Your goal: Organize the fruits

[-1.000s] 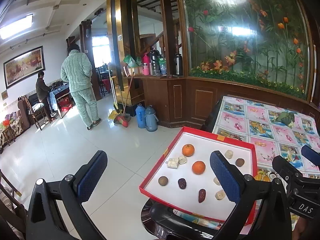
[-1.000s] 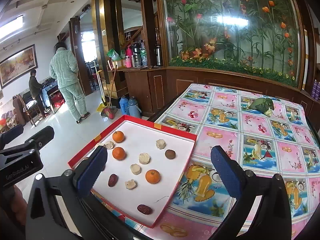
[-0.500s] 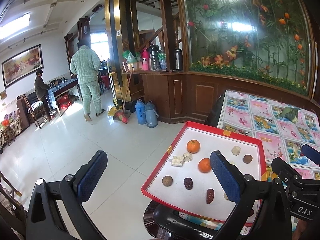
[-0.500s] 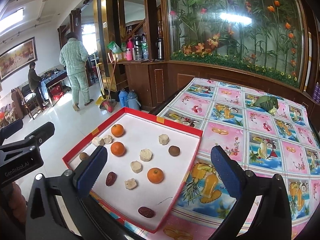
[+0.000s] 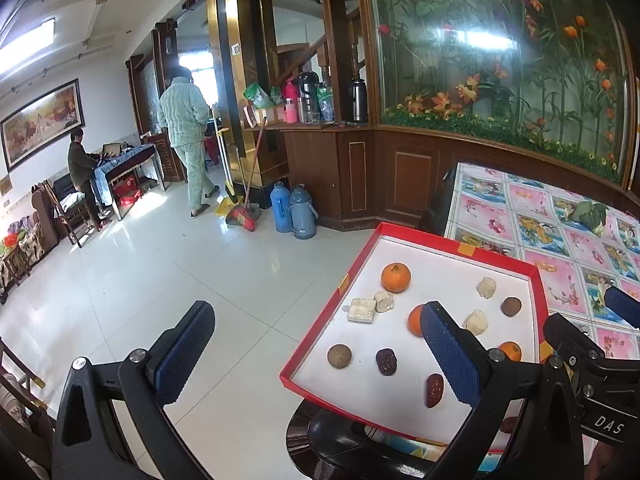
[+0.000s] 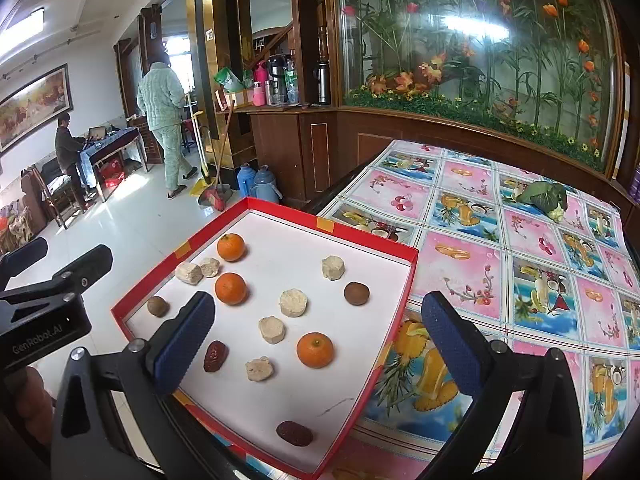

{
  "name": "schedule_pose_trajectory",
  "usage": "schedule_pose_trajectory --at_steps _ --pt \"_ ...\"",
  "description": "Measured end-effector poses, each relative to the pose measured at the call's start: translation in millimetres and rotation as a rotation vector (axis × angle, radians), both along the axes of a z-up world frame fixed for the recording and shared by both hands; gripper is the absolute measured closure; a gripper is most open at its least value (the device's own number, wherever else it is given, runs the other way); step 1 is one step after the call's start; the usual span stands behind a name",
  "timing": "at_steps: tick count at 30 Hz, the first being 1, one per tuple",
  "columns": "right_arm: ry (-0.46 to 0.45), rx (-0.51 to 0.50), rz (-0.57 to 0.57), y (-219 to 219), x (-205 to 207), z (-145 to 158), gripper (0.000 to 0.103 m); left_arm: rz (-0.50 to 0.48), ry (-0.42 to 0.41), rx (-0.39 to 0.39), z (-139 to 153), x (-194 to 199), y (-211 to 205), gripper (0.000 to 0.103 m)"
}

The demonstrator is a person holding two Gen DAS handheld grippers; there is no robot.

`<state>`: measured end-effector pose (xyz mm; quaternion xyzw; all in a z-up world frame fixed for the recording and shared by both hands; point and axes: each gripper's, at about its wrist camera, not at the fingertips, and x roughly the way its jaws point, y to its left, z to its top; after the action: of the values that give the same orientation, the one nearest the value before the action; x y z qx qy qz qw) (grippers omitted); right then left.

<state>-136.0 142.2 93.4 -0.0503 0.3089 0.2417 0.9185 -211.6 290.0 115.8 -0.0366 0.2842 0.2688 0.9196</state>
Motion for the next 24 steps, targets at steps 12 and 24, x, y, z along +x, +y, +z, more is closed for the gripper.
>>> schedule_pose_trajectory --at_steps 12,24 --pt "0.022 0.002 -0.008 -2.2 7.9 -7.9 0.000 -0.011 0.029 -0.012 -9.0 10.0 -0.7 0.000" --pt "0.045 0.010 -0.016 -7.9 13.3 -16.1 0.000 -0.027 0.046 -0.018 -12.9 17.6 -5.9 0.000"
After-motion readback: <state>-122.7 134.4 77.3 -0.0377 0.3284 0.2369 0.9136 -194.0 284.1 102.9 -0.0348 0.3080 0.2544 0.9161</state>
